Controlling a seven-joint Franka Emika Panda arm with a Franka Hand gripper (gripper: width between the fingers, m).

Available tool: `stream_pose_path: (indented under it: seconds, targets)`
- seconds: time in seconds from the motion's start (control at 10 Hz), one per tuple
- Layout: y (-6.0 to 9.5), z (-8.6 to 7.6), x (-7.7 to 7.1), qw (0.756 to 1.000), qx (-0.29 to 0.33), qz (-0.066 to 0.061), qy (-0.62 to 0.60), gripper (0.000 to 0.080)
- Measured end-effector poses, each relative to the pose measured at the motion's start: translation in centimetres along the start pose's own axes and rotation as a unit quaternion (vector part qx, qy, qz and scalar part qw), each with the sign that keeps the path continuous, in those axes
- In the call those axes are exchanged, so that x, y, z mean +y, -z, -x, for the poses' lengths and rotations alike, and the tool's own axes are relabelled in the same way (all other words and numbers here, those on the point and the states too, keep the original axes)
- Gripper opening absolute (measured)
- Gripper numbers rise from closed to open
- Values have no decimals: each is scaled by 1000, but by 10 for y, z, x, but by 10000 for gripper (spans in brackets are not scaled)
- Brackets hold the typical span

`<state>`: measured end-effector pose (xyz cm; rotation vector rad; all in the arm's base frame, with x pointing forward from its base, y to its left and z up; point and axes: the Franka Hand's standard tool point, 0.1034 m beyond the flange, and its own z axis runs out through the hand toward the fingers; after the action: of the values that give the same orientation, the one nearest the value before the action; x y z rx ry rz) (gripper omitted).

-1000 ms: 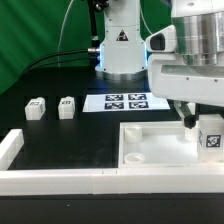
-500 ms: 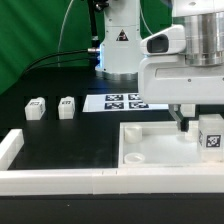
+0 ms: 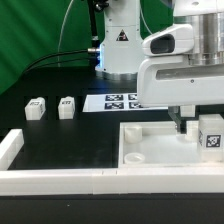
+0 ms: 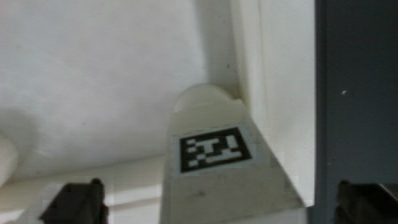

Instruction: Assemble one leg

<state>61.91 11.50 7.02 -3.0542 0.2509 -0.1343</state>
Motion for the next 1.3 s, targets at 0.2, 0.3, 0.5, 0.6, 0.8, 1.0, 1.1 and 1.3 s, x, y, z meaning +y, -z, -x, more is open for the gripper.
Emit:
stream_pose_path:
  seconds: [0.2,0.3,0.5,0.6,0.8,1.0,1.1,1.3]
  targets:
    - [0,0,0,1000,0,0,0,518]
    - [0,0,0,1000,0,0,0,518]
    - [0,0,0,1000,0,0,0,292]
    - [0,0,0,1000,0,0,-7,292]
    - [0,-1,1,1000,1,0,-17,292]
    - [1,-3,4,995,4,1,-103,292]
    - [1,-3,10,988,5,6,-152,294]
    - [1,-3,21,974,8,15,-226,298]
